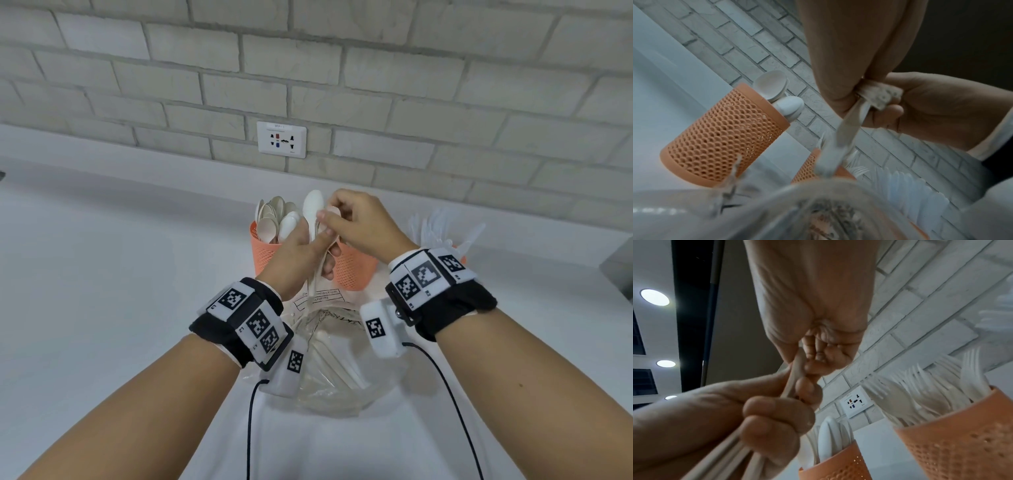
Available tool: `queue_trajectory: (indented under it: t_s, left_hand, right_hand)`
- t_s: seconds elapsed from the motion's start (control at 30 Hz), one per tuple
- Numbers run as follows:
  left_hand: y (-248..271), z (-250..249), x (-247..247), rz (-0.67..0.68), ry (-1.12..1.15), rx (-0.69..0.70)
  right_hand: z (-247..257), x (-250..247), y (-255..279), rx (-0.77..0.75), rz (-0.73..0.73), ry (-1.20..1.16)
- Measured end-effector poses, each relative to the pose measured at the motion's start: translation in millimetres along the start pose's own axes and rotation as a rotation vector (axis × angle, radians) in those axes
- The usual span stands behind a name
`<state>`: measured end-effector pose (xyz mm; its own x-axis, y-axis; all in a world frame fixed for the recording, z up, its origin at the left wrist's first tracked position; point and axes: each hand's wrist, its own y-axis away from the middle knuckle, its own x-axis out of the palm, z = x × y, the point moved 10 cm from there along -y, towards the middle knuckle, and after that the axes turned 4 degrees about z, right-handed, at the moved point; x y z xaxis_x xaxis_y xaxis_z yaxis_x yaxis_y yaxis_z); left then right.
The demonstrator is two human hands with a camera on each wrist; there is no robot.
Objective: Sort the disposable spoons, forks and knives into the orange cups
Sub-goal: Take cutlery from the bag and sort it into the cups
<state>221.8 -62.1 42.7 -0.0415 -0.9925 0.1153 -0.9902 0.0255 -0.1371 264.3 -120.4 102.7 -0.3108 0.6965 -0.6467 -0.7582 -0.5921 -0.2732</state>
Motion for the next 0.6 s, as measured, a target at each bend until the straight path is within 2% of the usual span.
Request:
queue_trajectory:
  t_s: [0.13, 0.23, 0.33, 0.4, 0.47, 0.53, 0.6]
  left_hand:
    - [4.0, -4.4, -0.4, 0.003, -0.153, 0.029]
    - [3.8, -11.9, -1.5, -0.013, -0.445, 0.091]
    - [4.4, -25.1, 4.7, -0.008, -0.766, 0.228]
    - [5.5, -29.4, 3.1, -0.012, -0.784, 0.274]
    - [5.5, -27.2, -6.2, -0.029, -0.757, 0.222]
    - [5.7, -23.5, -14.3, -0.024, -0.782, 0.166]
    - [6.3, -26.2, -29.9, -0.059, -0.809, 0.139]
  right_hand:
    - [-21.1, -11.9, -3.9, 0.154, -0.139, -0.085]
    - [-31.6, -15.0, -4.1, 0.245, -0.228, -0.146]
    - [-25.1, 1.9, -4.2, 0.298, -0.146, -0.231]
    - [-16.7, 13.1, -4.7, 0.284, -0.075, -0.265]
    - [-12.5, 17.9, -7.9, 0.238, -0.052, -0.281]
    - [-11.3, 15.1, -11.6, 0.204, -0.079, -0.261]
    - [-6.5, 1.1, -13.8, 0.163, -0.175, -0.217]
